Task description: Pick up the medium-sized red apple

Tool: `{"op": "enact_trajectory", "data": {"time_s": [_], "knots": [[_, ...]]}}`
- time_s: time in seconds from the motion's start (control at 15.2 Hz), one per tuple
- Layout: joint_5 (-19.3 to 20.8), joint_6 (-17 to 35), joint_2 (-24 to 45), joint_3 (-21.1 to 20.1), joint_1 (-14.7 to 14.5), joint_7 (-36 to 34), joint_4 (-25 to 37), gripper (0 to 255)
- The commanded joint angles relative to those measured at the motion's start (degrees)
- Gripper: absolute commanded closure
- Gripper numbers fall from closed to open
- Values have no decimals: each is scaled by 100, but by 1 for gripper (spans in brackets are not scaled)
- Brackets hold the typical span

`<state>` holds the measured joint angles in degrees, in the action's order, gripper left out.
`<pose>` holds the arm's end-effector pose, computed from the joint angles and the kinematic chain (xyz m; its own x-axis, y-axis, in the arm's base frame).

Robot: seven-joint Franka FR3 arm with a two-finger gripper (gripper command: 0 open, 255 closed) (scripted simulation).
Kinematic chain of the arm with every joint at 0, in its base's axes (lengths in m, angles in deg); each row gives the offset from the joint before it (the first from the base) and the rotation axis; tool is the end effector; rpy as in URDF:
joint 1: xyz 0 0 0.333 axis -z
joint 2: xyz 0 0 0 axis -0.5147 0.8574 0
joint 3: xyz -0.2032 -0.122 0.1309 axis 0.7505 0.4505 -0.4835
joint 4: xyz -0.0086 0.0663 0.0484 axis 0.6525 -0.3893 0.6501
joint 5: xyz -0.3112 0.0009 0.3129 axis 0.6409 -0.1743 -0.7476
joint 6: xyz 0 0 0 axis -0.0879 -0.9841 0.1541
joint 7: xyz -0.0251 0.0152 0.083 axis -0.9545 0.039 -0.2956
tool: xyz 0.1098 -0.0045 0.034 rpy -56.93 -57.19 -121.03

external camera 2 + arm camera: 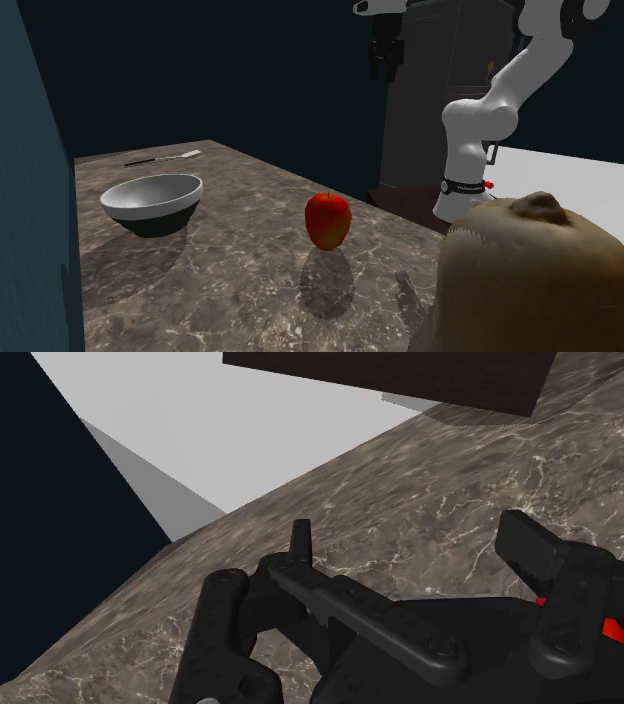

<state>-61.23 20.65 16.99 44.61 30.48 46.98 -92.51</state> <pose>0.3871 0.0214 0.5609 0.9775 0.2069 -0.0409 0.2100 -0.9729 0.0973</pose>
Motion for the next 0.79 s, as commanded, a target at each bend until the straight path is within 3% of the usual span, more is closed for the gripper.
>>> {"op": "enact_trajectory", "data": {"time_s": [0.0, 0.73], "knots": [[0, 0, 0, 0, 0, 0, 0, 0], [-579, 1266, 1323, -1060, -298, -1195, 128, 0]]}}
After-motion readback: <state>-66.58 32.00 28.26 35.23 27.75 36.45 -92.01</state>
